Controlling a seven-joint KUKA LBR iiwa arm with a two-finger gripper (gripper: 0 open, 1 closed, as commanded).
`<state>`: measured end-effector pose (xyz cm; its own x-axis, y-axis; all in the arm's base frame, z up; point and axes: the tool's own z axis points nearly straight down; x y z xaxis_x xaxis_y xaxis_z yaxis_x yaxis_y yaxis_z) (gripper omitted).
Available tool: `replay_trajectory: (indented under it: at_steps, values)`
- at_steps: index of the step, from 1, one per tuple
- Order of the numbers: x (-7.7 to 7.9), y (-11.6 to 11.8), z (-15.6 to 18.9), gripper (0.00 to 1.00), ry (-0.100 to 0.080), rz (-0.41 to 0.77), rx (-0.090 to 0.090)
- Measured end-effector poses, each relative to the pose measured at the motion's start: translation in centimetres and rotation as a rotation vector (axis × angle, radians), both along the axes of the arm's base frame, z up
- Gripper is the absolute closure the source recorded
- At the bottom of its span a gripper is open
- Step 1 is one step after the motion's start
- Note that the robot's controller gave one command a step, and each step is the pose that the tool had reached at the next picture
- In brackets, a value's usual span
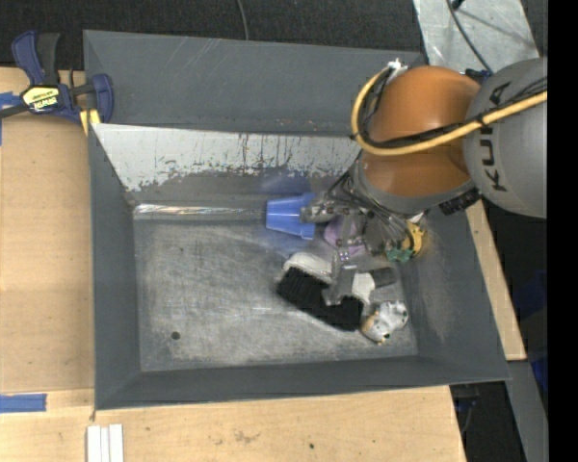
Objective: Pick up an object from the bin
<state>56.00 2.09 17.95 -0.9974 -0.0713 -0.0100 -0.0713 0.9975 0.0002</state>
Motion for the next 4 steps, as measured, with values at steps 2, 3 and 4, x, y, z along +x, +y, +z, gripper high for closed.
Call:
replay_trajectory:
  at_steps: [2, 3, 4]
  values:
    - [-2.4, -3.4, -8.9, 0.0, -0.007, -0.118, 0.002]
    - [-2.5, -3.5, -9.3, 0.0, -0.004, -0.129, 0.001]
    - [-4.3, -3.4, -7.2, 0.0, 0.013, -0.097, -0.001]
